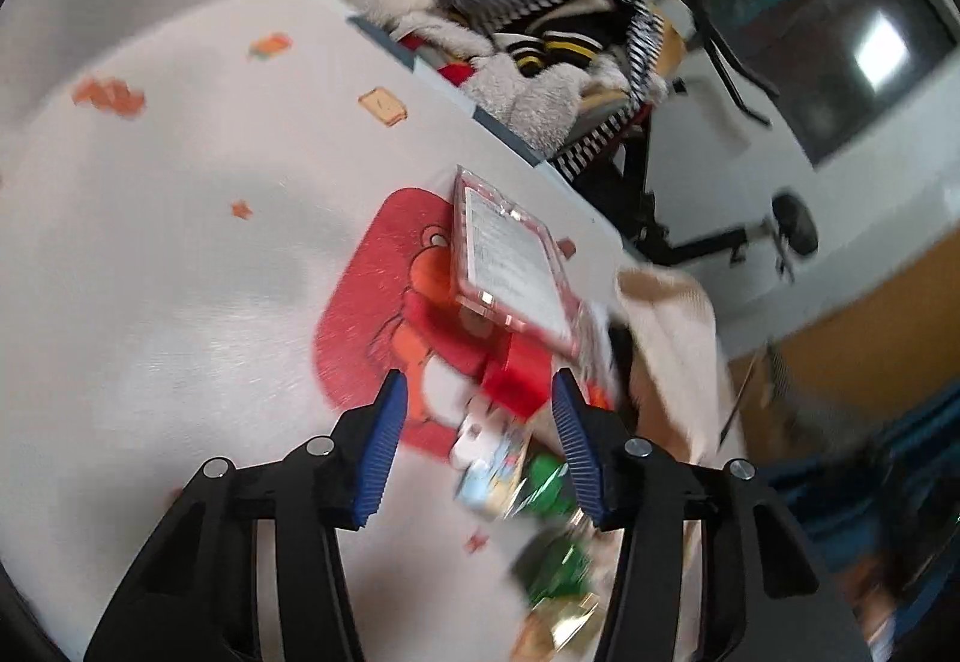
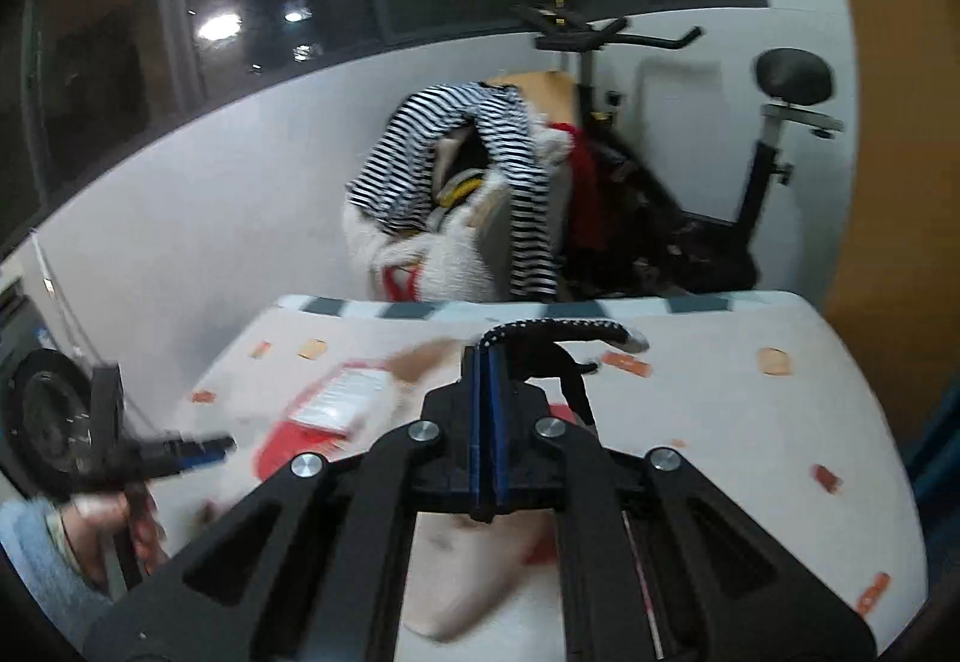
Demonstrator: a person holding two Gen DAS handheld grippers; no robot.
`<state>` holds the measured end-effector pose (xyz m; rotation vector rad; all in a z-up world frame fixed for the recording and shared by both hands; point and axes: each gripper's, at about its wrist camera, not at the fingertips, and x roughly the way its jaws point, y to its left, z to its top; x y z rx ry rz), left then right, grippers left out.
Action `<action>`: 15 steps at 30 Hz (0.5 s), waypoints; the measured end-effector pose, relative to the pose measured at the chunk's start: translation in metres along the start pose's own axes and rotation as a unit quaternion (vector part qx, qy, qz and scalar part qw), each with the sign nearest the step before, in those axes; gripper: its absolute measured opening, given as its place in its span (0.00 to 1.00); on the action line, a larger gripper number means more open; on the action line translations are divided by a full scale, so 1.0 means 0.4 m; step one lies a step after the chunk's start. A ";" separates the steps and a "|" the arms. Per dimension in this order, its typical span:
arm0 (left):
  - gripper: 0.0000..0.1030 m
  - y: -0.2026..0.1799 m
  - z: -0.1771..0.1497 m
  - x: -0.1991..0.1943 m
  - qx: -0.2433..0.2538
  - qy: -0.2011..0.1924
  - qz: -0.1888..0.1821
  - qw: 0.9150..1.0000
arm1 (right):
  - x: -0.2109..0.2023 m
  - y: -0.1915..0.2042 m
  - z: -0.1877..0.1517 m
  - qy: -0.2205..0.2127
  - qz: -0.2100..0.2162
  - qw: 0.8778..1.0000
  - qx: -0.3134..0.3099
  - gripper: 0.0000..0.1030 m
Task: Collect trash
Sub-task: 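Grasp the black dotted glove with the right tool while the left tool reaches the clear plastic package, then close the left tool on the clear plastic package and lift it while the right tool holds the glove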
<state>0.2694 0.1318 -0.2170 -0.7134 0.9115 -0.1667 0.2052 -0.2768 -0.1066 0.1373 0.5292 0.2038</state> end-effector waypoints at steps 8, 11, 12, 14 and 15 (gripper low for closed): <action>0.47 0.008 0.080 0.154 -0.068 0.021 -0.001 0.997 | -0.028 -0.120 -0.100 0.029 -0.034 0.997 0.057 0.07; 0.47 0.022 0.093 0.190 -0.082 0.024 0.008 0.996 | -0.043 -0.142 -0.117 0.029 -0.041 0.996 0.069 0.07; 0.47 0.027 0.096 0.198 -0.087 0.025 0.009 0.996 | -0.050 -0.150 -0.120 0.027 -0.044 0.996 0.072 0.07; 0.46 0.035 0.099 0.210 -0.093 0.026 0.008 0.995 | -0.060 -0.159 -0.126 0.025 -0.047 0.995 0.079 0.07; 0.36 0.038 0.100 0.215 -0.095 0.026 0.007 0.995 | -0.065 -0.164 -0.129 0.024 -0.049 0.995 0.084 0.07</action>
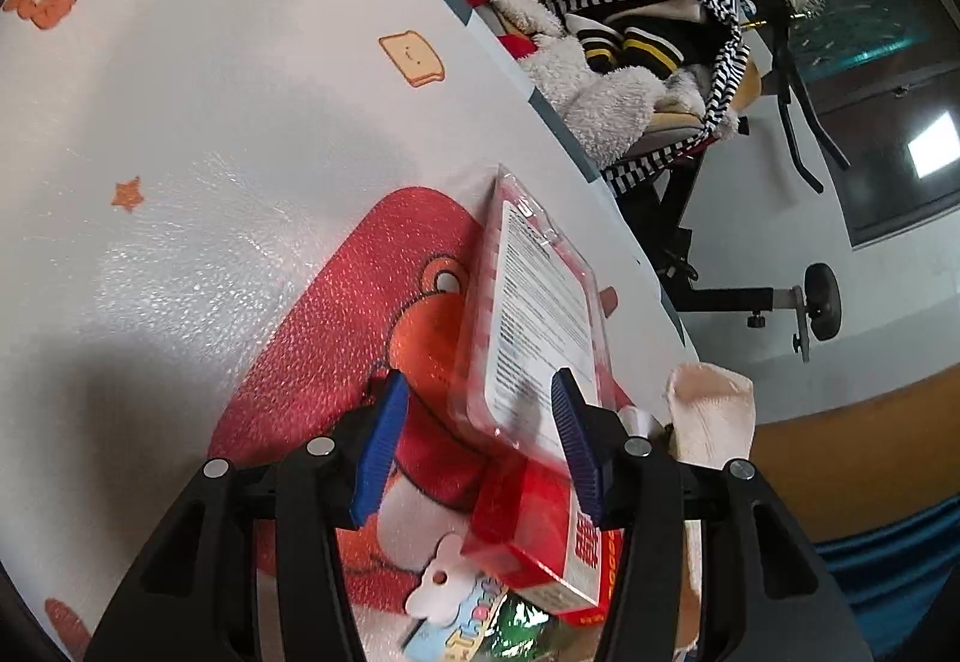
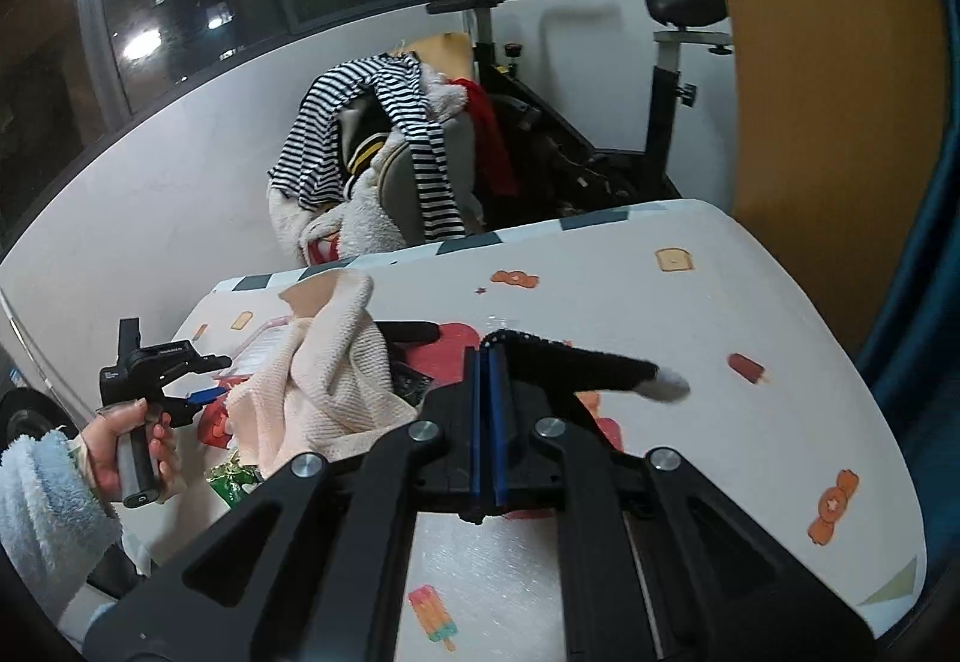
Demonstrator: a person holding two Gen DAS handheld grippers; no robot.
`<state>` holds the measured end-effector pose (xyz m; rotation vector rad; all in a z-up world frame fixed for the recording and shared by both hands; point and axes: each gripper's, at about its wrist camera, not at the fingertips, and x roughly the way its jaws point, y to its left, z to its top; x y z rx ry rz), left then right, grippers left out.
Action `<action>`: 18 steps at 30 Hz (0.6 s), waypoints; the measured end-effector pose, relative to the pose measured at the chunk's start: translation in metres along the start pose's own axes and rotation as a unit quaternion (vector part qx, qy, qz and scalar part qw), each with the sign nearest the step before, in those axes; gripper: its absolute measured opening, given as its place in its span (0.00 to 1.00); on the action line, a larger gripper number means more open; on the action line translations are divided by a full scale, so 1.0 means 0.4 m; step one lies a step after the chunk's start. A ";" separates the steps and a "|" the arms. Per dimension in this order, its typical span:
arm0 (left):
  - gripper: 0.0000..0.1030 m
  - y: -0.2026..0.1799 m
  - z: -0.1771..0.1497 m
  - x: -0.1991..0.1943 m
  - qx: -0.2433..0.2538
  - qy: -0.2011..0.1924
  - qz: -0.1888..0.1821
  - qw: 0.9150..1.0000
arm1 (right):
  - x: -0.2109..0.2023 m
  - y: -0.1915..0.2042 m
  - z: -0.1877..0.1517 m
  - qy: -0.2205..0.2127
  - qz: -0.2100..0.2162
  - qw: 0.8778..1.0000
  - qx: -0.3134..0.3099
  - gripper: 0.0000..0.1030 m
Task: Collect trash
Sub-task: 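Close the left tool on the clear plastic package and lift it while the right tool holds the glove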
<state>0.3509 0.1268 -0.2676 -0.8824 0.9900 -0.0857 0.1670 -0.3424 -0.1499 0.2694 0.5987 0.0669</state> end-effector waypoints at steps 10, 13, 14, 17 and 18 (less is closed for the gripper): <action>0.15 -0.105 0.025 -0.109 0.100 -0.067 0.012 0.993 | 0.002 0.006 -0.019 0.008 0.007 1.000 0.009 0.07; 0.15 -0.144 0.024 -0.165 0.146 -0.086 0.014 0.985 | 0.001 0.020 -0.014 0.005 0.014 1.000 0.007 0.07; 0.15 -0.154 0.024 -0.186 0.156 -0.091 0.017 0.983 | -0.001 0.029 -0.011 0.004 0.019 1.000 0.005 0.07; 0.15 -0.181 0.015 -0.244 0.181 -0.100 0.024 0.978 | -0.006 0.053 -0.004 0.000 0.032 0.999 0.000 0.07; 0.15 -0.190 0.012 -0.262 0.189 -0.101 0.026 0.976 | -0.009 0.060 -0.003 0.000 0.036 0.999 -0.001 0.07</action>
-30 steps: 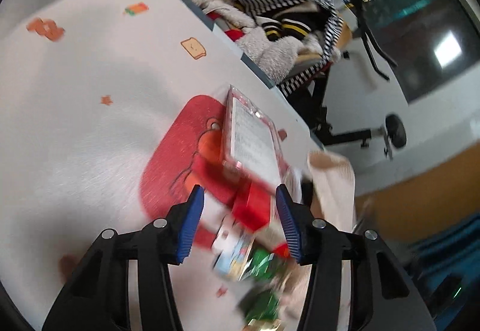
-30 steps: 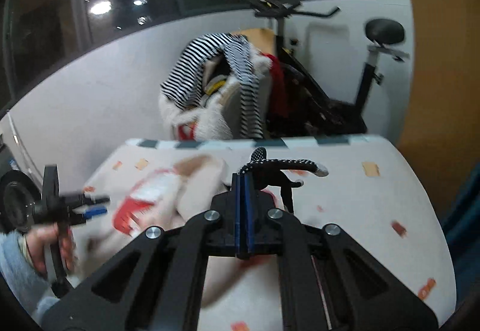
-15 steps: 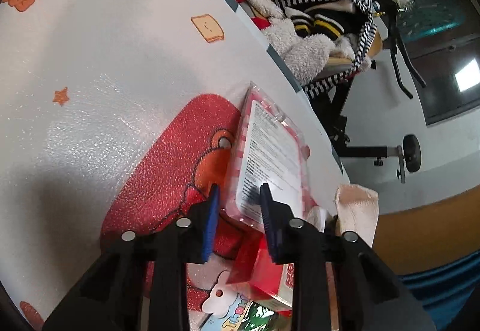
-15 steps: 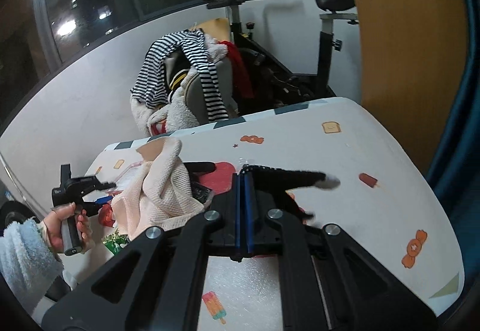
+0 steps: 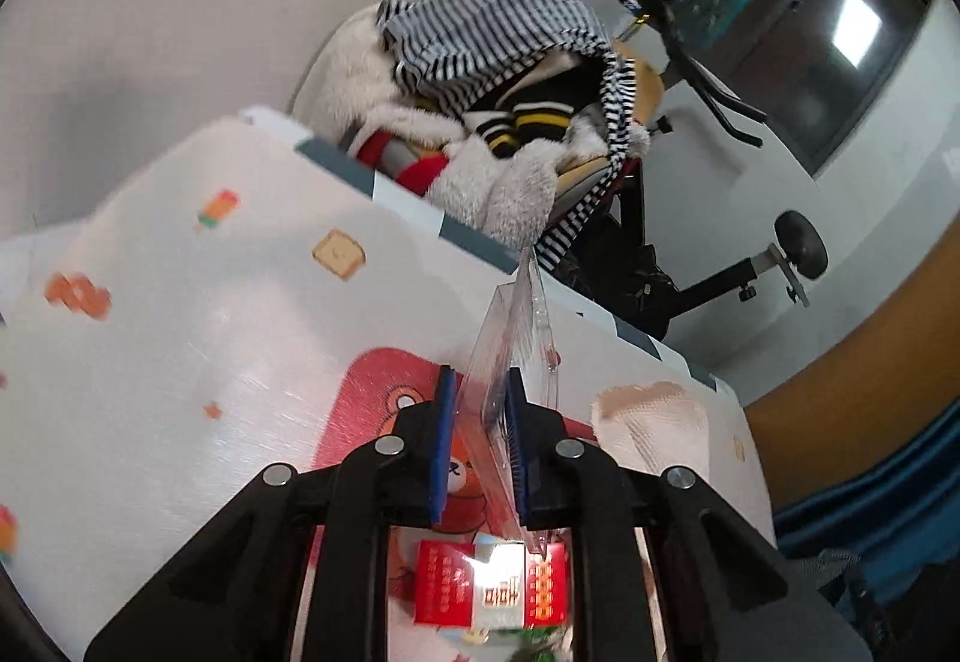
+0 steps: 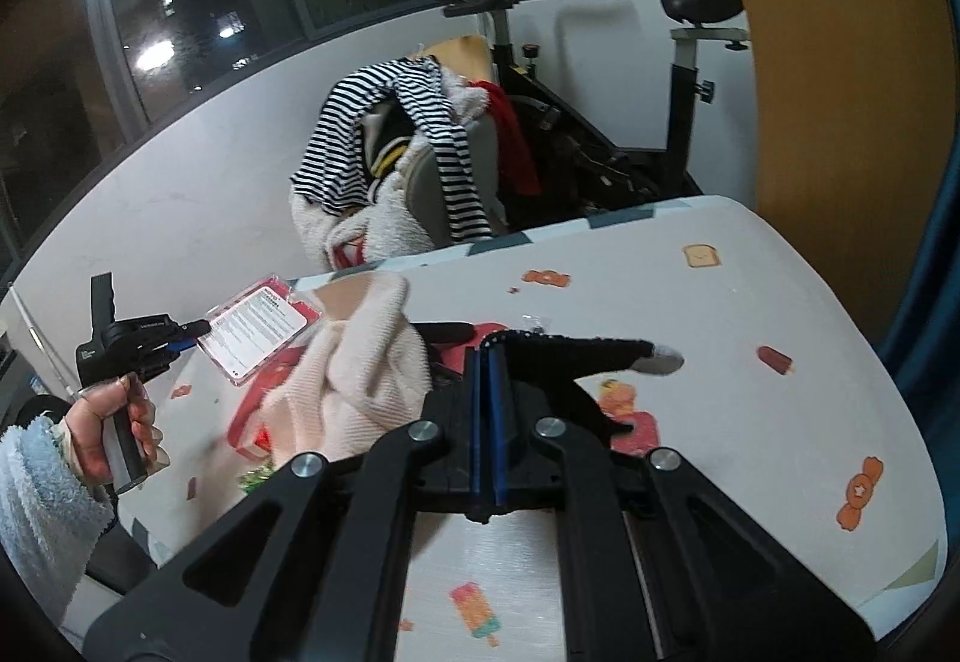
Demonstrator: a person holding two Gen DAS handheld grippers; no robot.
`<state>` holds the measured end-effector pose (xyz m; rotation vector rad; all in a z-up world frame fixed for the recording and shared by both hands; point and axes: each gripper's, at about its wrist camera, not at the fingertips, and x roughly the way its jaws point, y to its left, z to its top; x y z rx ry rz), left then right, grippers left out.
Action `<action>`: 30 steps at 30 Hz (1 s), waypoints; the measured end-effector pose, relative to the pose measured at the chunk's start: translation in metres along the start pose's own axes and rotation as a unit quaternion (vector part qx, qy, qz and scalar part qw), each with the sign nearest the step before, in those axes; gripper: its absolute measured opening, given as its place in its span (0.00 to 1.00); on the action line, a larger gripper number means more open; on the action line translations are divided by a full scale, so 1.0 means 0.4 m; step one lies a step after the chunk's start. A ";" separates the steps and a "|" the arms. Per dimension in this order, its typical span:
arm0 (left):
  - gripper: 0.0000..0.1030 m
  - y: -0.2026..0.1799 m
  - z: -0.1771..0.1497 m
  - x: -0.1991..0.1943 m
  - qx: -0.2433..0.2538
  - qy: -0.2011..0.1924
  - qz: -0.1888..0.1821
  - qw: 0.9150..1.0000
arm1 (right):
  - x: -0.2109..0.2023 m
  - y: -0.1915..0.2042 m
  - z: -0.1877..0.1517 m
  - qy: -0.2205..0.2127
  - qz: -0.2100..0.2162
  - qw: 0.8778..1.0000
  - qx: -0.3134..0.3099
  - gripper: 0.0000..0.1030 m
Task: Collect trash
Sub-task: 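Close the left tool on the clear plastic package and lift it while the right tool holds the glove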
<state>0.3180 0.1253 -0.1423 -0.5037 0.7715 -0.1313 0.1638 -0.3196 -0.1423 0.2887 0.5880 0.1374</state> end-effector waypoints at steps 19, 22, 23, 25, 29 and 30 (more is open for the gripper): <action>0.15 -0.109 -0.224 -0.371 0.092 0.041 -0.047 0.994 | -0.138 0.138 -0.009 0.010 0.070 0.996 -0.051 0.07; 0.15 -0.122 -0.277 -0.409 0.107 0.051 -0.053 0.991 | -0.167 0.153 -0.034 0.012 0.077 0.995 -0.062 0.07; 0.15 -0.125 -0.302 -0.423 0.113 0.056 -0.056 0.990 | -0.176 0.157 -0.045 0.013 0.078 0.995 -0.065 0.07; 0.15 -0.125 -0.333 -0.437 0.118 0.063 -0.057 0.989 | -0.191 0.163 -0.064 0.015 0.081 0.994 -0.067 0.07; 0.16 -0.121 -0.420 -0.473 0.136 0.083 -0.058 0.986 | -0.216 0.178 -0.110 0.022 0.089 0.993 -0.073 0.07; 0.16 -0.118 -0.435 -0.479 0.139 0.086 -0.057 0.985 | -0.222 0.182 -0.120 0.024 0.090 0.993 -0.075 0.07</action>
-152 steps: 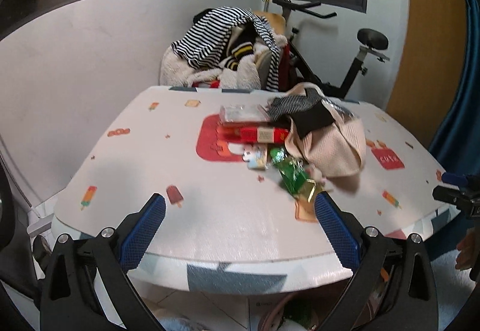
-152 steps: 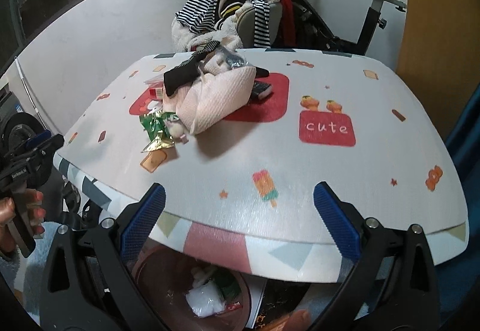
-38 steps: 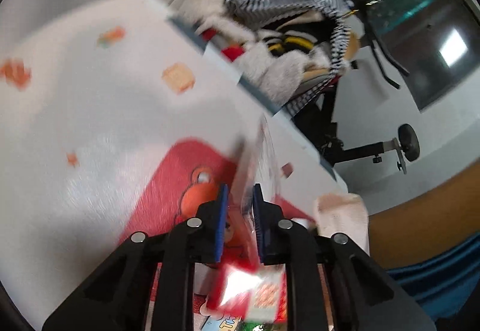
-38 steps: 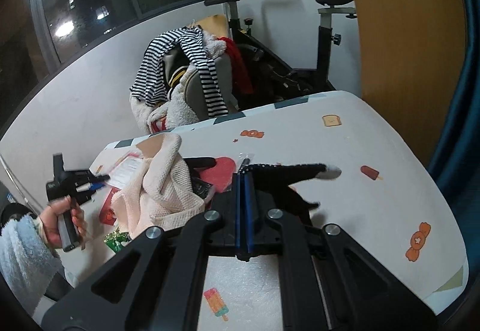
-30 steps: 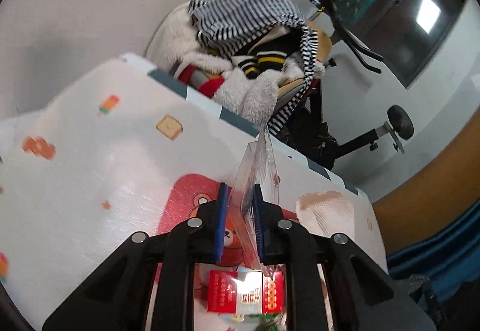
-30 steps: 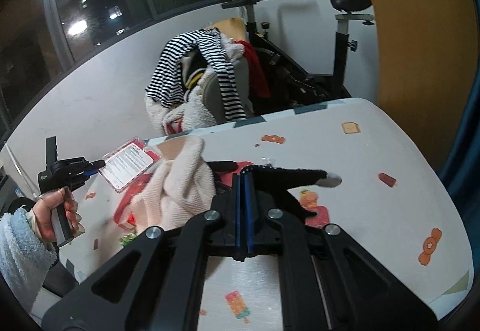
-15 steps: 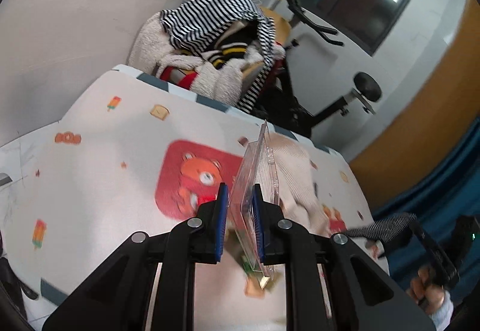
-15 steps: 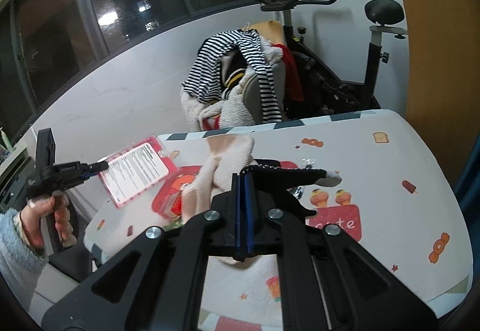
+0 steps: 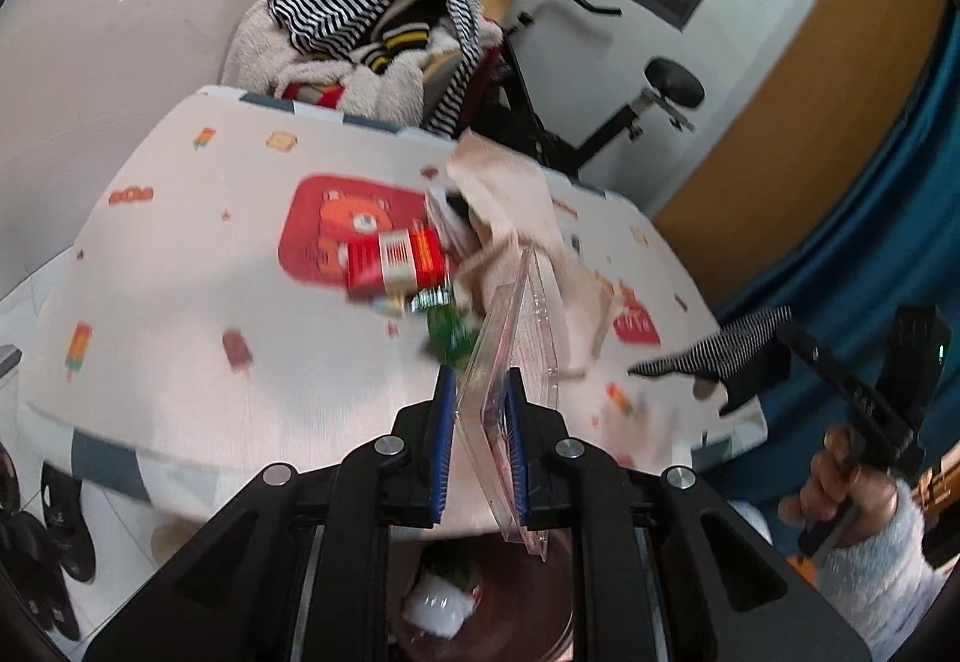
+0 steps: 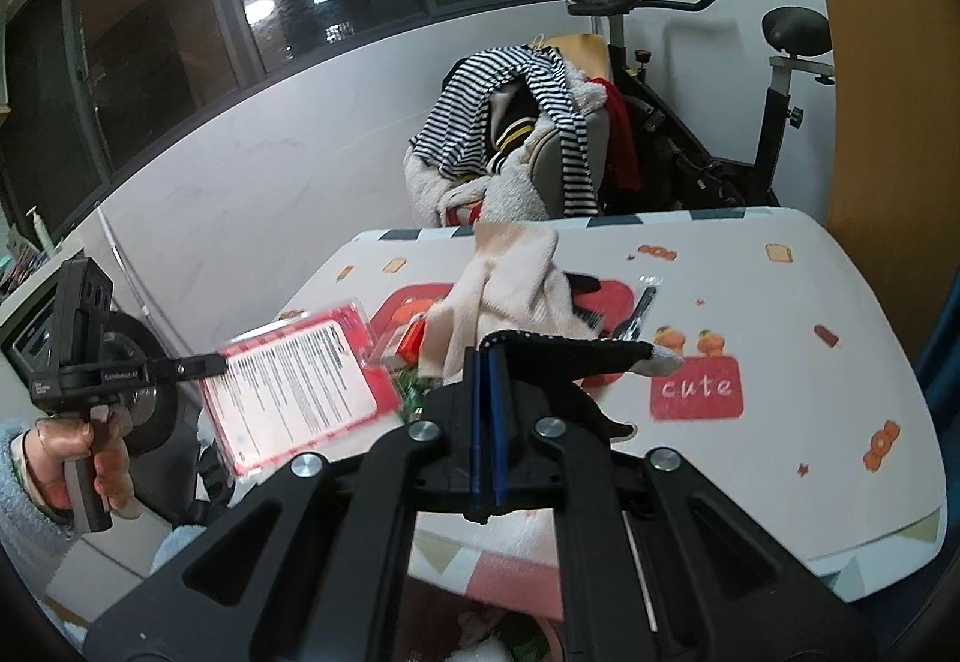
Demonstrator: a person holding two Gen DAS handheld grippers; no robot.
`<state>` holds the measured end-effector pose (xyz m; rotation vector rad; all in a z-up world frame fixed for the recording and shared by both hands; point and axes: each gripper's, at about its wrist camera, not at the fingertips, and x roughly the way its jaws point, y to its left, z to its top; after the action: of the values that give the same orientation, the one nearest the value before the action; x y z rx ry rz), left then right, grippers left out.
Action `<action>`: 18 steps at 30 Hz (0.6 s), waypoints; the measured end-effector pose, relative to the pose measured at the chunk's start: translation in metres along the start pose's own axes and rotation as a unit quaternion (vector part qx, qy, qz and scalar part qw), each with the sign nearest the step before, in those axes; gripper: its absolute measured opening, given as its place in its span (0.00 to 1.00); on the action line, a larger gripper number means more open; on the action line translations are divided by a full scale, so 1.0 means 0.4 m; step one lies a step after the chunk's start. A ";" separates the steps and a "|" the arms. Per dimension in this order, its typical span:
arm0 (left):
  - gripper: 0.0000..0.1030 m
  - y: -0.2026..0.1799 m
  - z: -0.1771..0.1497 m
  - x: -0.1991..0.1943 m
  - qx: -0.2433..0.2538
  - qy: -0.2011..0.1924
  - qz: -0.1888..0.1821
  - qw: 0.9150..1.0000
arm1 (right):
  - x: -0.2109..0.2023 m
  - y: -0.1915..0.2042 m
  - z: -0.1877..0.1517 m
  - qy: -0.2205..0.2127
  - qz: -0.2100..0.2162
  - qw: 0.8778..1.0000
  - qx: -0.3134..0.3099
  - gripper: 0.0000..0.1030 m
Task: Collect trash
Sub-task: 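Close the left tool on the clear plastic package and lift it while the right tool holds the glove, then carry the package and glove down to the brown bin and open both tools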
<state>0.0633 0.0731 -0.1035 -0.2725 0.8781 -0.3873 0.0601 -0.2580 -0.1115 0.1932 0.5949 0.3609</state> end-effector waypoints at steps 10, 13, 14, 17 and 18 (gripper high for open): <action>0.16 -0.035 -0.205 -0.024 0.031 0.050 0.002 0.998 | -0.037 0.074 -0.089 0.012 0.024 0.999 -0.018 0.07; 0.16 -0.048 -0.260 -0.023 0.043 0.066 0.003 0.997 | -0.039 0.089 -0.110 0.017 0.029 0.999 -0.023 0.07; 0.16 -0.054 -0.280 -0.017 0.049 0.075 0.005 0.996 | -0.038 0.090 -0.114 0.019 0.031 0.999 -0.023 0.07; 0.16 -0.063 -0.326 0.002 0.067 0.097 0.015 0.993 | -0.037 0.103 -0.131 0.024 0.038 0.999 -0.028 0.07; 0.16 -0.062 -0.340 0.012 0.068 0.105 0.016 0.992 | -0.037 0.106 -0.136 0.026 0.039 0.998 -0.029 0.07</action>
<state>-0.0464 0.0387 -0.1801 -0.0913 1.0568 -0.4497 0.0056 -0.2206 -0.1364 0.1516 0.6279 0.4593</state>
